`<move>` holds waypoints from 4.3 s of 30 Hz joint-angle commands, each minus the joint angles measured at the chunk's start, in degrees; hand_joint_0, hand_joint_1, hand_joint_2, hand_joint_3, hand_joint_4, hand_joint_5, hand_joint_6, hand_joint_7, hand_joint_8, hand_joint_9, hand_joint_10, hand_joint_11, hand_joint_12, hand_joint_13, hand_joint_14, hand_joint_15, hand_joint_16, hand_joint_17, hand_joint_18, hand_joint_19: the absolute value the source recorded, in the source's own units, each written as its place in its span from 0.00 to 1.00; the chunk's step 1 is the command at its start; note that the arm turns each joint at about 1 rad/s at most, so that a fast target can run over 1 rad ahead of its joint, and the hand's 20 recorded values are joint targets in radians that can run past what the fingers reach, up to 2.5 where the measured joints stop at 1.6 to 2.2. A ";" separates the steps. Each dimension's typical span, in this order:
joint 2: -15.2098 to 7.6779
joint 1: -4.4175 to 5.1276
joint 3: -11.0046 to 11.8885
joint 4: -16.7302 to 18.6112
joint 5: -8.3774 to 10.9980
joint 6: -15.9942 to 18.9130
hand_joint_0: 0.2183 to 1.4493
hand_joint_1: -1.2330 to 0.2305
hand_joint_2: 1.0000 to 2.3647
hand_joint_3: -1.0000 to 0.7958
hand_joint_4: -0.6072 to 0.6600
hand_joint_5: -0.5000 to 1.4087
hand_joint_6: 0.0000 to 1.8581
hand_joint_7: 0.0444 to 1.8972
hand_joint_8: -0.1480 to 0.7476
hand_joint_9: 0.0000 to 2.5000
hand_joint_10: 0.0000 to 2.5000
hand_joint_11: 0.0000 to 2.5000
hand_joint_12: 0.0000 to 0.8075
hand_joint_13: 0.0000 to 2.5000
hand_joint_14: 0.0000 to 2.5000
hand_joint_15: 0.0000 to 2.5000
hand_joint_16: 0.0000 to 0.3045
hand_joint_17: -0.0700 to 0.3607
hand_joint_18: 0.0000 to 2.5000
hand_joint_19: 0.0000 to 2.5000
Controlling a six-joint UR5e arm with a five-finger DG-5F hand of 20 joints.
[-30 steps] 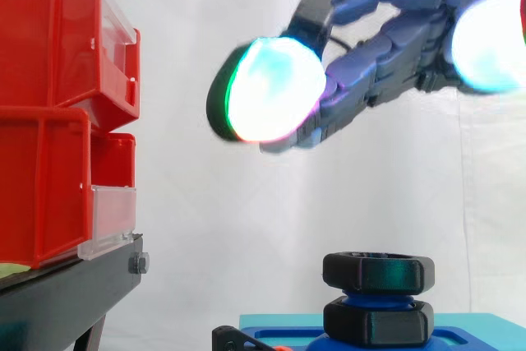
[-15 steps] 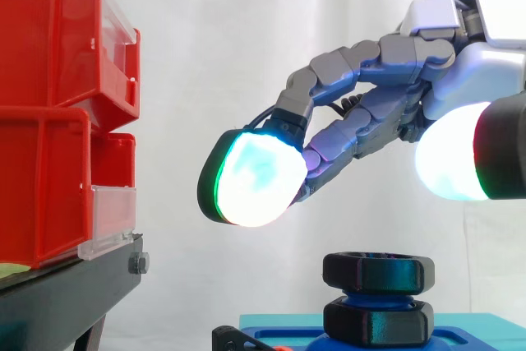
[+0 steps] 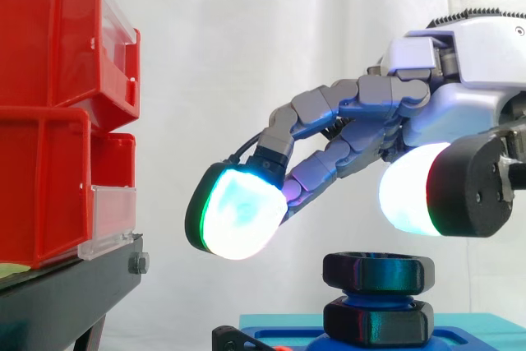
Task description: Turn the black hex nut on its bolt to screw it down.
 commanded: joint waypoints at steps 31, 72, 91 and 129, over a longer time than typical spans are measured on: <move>-0.06 -2.36 0.83 -1.11 -5.09 -4.03 0.25 0.72 0.00 0.28 0.69 0.25 0.27 0.59 0.46 0.29 0.00 0.00 0.38 0.19 0.00 0.01 0.14 0.39 0.16 0.12; -0.06 -8.78 4.61 -5.16 -8.96 -7.11 0.25 0.71 0.00 0.28 0.66 0.23 0.27 0.47 0.45 0.35 0.00 0.02 0.38 0.24 0.00 0.04 0.14 0.39 0.20 0.13; -0.15 -5.44 4.52 -5.51 -8.43 -7.99 0.25 0.72 0.00 0.28 0.62 0.21 0.27 0.37 0.44 0.32 0.00 0.00 0.39 0.22 0.00 0.03 0.14 0.39 0.19 0.13; -1.12 -2.71 4.43 -5.68 -8.61 -8.43 0.25 0.72 0.00 0.28 0.61 0.25 0.27 0.60 0.45 0.33 0.00 0.02 0.39 0.22 0.00 0.03 0.14 0.38 0.19 0.13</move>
